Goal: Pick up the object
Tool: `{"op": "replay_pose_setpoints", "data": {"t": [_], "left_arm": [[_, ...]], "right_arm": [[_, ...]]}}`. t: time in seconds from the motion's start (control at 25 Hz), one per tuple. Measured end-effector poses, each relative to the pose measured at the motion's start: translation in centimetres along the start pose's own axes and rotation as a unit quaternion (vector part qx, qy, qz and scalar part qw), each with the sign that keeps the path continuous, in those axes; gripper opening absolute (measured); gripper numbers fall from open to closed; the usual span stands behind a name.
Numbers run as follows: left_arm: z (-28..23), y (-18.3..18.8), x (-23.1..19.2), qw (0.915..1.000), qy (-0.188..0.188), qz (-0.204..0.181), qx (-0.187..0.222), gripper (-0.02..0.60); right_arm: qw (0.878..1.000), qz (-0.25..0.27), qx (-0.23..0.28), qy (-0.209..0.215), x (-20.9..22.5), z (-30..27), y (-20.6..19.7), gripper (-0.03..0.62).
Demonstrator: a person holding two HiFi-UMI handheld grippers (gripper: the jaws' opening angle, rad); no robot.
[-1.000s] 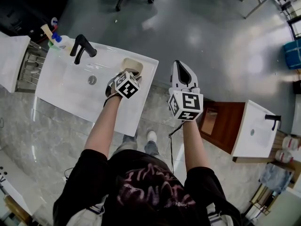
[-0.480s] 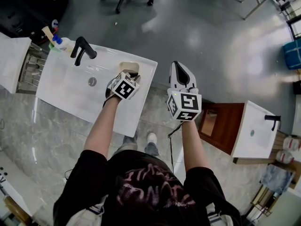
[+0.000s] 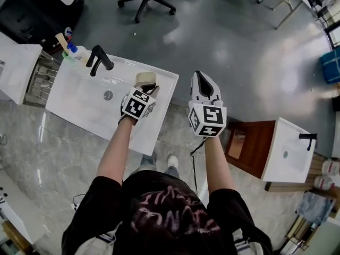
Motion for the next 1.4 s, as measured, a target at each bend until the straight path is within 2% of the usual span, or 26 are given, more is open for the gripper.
{"op": "replay_pose_setpoints", "data": {"t": [0.32,0.76,1.12,1.28,1.4], "left_arm": [[3.9,2.0,2.0,0.997,0.029,0.011,0.071,0.04],[10.4,4.5,4.3,0.9856,0.059,0.021,0.157,0.04],[16.1,6.3,6.3,0.9689,0.103,0.019,0.224,0.04],[18.3,6.6,7.1,0.9559,0.118,0.024,0.268,0.04],[19.4,6.4,8.0,0.9513,0.132,0.026,0.278,0.04]], "right_arm": [[1.0,-0.003,0.011,0.009,-0.5,1.2,0.6,0.015],[0.999,-0.001,0.027,0.022,-1.8,3.1,1.8,0.015],[0.999,0.005,0.04,0.034,-2.9,5.0,3.0,0.015],[0.998,0.01,0.045,0.044,-3.5,5.8,3.6,0.015],[0.998,0.013,0.047,0.05,-3.7,6.7,3.9,0.015]]}}
Point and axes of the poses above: the fingertips, and each gripper's own axes: z backward along the fingers, x to its right, y out of its top, the point moved 10 cm from there along z, backward along the fingers, and after that the axes turned 1 degree about z, right-handed, at the moved point
